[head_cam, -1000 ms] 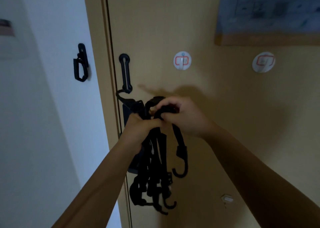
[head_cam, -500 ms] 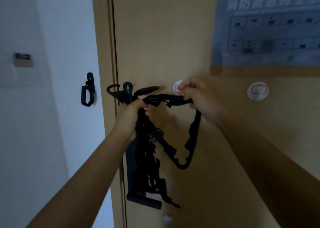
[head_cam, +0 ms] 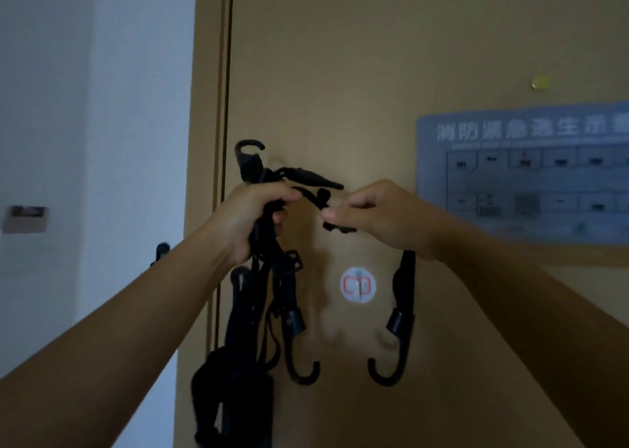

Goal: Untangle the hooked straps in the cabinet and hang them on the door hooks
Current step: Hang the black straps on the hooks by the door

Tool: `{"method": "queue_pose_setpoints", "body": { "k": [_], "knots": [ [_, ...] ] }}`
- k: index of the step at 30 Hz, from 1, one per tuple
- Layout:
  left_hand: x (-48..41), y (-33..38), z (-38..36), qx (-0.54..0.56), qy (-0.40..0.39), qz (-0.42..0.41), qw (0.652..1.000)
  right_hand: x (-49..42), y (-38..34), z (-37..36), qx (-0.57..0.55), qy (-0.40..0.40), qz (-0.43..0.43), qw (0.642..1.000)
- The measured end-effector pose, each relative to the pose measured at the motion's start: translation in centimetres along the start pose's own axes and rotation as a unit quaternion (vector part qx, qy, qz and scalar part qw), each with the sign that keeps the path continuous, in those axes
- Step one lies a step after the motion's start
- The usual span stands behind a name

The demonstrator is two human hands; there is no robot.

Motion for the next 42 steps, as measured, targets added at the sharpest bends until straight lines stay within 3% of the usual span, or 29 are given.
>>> {"method": "queue_pose_setpoints", "body": {
  "k": [4, 10, 14, 20, 28, 33, 37, 39, 42],
  "knots": [
    [-3.7, 2.9, 0.4, -0.078, 0.013, -0.032, 0.996, -3.0, -0.7, 2.2, 0.044, -0.041, -0.014, 0.998],
    [-8.7, 8.8, -0.5, -0.111, 0.031, -0.152, 0.982, -8.5, -1.3, 8.6, 0.116, 0.098, -0.004, 0.988],
    [-12.4, 12.4, -2.1, -0.099, 0.074, -0.239, 0.963, -11.5, -1.8, 12.3, 0.097, 0.177, 0.015, 0.979],
    [-17.3, 18.0, -5.4, -0.056, 0.083, -0.342, 0.934, -15.3, -3.6, 18.0, 0.152, 0.303, 0.061, 0.939],
    [-23.5, 24.0, -6.1, 0.01, 0.241, -0.458, 0.856, -22.2, -6.4, 23.0, 0.2, 0.405, 0.119, 0.884],
    [-24.9, 25.8, -6.4, 0.072, 0.255, -0.487, 0.832, -24.3, -7.2, 24.4, 0.197, 0.445, 0.125, 0.865],
    [-25.6, 26.6, -6.8, -0.038, 0.284, -0.494, 0.821, -24.7, -6.4, 25.5, 0.195, 0.447, 0.077, 0.87],
    [-26.3, 27.0, -7.2, -0.123, 0.275, -0.467, 0.831, -24.9, -6.1, 26.0, 0.228, 0.445, 0.036, 0.865],
    [-26.8, 27.5, -7.3, -0.16, 0.211, -0.396, 0.88, -25.1, -6.5, 26.1, 0.241, 0.418, 0.007, 0.876]
  ]
}}
Point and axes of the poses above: each hand's wrist, its own x-axis away from the middle knuckle, its own z-axis out of the back of the hand, y = z × x, the point moved 4 cm from there along -x, towards the middle knuckle, and after that the axes turned 3 degrees about z, right-handed, at the moved point
